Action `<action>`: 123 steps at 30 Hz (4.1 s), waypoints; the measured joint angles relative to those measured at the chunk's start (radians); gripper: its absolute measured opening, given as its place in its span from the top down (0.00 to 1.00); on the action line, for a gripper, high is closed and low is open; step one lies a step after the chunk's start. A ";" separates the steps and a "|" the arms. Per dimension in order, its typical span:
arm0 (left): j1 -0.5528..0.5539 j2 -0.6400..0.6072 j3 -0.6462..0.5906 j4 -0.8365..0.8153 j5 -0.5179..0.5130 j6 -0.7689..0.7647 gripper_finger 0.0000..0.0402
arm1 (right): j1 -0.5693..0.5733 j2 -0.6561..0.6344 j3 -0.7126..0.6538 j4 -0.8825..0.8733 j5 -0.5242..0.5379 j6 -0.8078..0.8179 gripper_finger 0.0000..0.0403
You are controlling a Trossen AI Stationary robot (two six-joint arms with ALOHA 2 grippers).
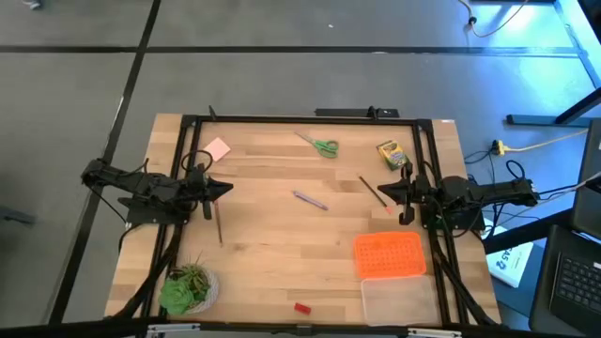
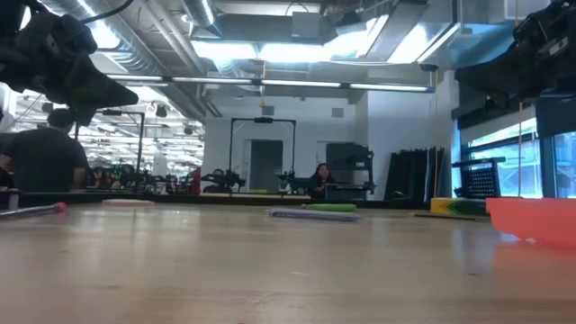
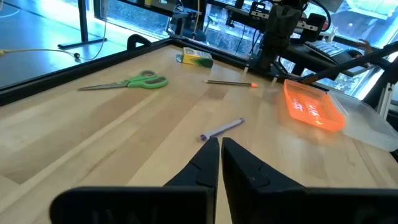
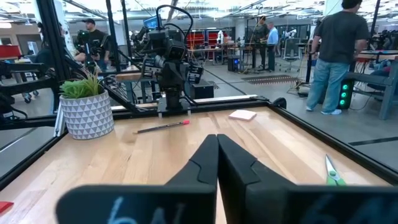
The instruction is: Pack school essentials
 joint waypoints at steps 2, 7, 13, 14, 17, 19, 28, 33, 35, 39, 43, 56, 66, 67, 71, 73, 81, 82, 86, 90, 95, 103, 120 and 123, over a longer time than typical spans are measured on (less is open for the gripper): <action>0.000 0.000 0.000 0.000 0.000 0.001 0.96 | 0.000 0.000 0.000 0.000 0.007 0.000 0.99; 0.000 0.000 0.000 0.000 0.000 0.000 0.98 | 0.000 0.001 0.048 -0.096 0.058 0.038 0.99; 0.000 0.000 0.000 0.000 0.000 0.000 1.00 | 0.000 0.036 0.198 -0.274 0.119 0.080 0.99; 0.000 0.000 0.000 0.000 0.000 0.001 1.00 | 0.000 0.052 0.221 -0.282 0.126 0.080 0.99; 0.000 0.000 0.006 0.003 0.006 0.065 1.00 | 0.000 0.128 0.293 -0.317 0.131 0.082 0.99; 0.000 0.000 0.026 0.035 0.015 0.150 0.99 | 0.000 0.200 0.353 -0.354 0.132 0.092 0.99; 0.000 0.049 0.218 0.052 -0.005 0.340 0.96 | 0.001 0.535 0.666 -0.669 0.194 0.305 0.99; 0.000 0.156 0.332 0.047 -0.048 0.390 0.98 | 0.000 0.689 0.835 -0.882 0.158 0.484 0.99; 0.000 0.216 0.389 0.015 -0.090 0.391 0.98 | 0.000 0.748 0.902 -0.958 0.147 0.555 0.99; 0.000 0.355 0.514 -0.090 -0.133 0.383 1.00 | 0.000 0.844 1.030 -1.109 0.116 0.682 0.99; 0.019 0.496 0.623 -0.191 -0.150 0.313 1.00 | 0.000 0.922 1.133 -1.266 0.042 0.801 0.99; 0.245 0.777 0.778 -0.349 0.097 0.178 0.97 | -0.098 0.972 1.195 -1.399 -0.174 0.943 0.93; 0.329 0.808 0.778 -0.352 0.233 0.180 1.00 | -0.175 0.992 1.195 -1.399 -0.210 0.906 0.66; 0.333 0.808 0.778 -0.352 0.236 0.180 1.00 | -0.182 1.000 1.195 -1.399 -0.210 0.918 0.63; 0.342 0.808 0.778 -0.352 0.241 0.181 0.98 | -0.208 1.045 1.195 -1.399 -0.210 0.918 0.55; 0.343 0.808 0.778 -0.352 0.241 0.181 0.98 | -0.225 1.072 1.195 -1.399 -0.211 0.938 0.53; 0.343 0.808 0.778 -0.338 0.271 0.247 0.97 | -0.299 1.153 1.099 -1.393 -0.392 0.966 0.55; 0.343 0.808 0.778 -0.333 0.271 0.255 0.98 | -0.300 1.158 1.077 -1.388 -0.411 0.971 0.56; 0.343 0.808 0.778 -0.322 0.286 0.260 0.99 | -0.300 1.167 0.988 -1.321 -0.437 0.975 0.57; 0.343 0.808 0.778 -0.285 0.307 0.261 1.00 | -0.300 1.168 0.888 -1.230 -0.430 0.971 0.57; 0.343 0.812 0.778 -0.247 0.320 0.261 0.99 | -0.307 1.168 0.767 -1.124 -0.428 0.950 0.57; 0.342 0.840 0.777 -0.198 0.323 0.261 0.97 | -0.307 1.168 0.627 -1.004 -0.428 0.943 0.57; 0.343 0.864 0.777 -0.176 0.323 0.261 0.98 | -0.307 1.168 0.462 -0.783 -0.419 0.943 0.57; 0.342 0.864 0.777 -0.170 0.323 0.261 0.97 | -0.307 1.176 0.449 -0.773 -0.419 0.943 0.57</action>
